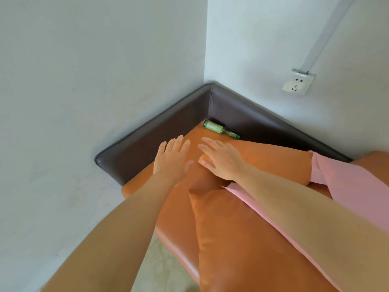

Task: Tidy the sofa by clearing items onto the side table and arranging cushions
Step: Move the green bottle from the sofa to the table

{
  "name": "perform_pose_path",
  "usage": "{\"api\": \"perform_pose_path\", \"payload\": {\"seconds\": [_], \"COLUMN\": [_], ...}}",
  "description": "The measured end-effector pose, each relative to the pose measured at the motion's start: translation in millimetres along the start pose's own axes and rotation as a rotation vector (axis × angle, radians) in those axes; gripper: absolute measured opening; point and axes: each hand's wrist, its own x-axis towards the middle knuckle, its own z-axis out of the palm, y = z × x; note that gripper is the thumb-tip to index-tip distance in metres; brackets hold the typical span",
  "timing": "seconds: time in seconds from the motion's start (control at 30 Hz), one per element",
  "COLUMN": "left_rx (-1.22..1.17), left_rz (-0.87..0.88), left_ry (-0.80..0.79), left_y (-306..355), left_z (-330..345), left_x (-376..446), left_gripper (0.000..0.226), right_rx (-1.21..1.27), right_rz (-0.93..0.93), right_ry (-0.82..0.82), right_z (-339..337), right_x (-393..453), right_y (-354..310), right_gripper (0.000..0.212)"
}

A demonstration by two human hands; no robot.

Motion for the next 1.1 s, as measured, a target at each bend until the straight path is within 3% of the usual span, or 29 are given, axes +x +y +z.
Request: {"api": "perform_pose_path", "payload": {"seconds": [0.23,0.43,0.73,1.1], "left_rx": [-0.025,-0.052,-0.018,-0.025], "left_rz": [0.033,0.121,0.277,0.32], "left_ry": [-0.044,-0.061,-0.073,-0.169], "left_y": [1.4,11.2,16.6,49.6], "left_z": [31.9,72.7,166.1,283.9], "left_x": [94.1,187.5,316.0,416.9], "left_gripper": [0.066,0.065,0.06,0.067], "right_rx": [0.079,0.019,-0.005,0.021], "right_rz": [0.147,0.157,0.337,0.44], "right_ry": [0.029,0.003,-0.068,-0.209], "right_z": [34.8,82.3,159.1,251.7], "right_x": [63.4,112.9,179.4,218.1], "right_y": [64.7,112.7,191.3,268.4], "right_gripper": [0.049,0.047,0.046,0.053]}}
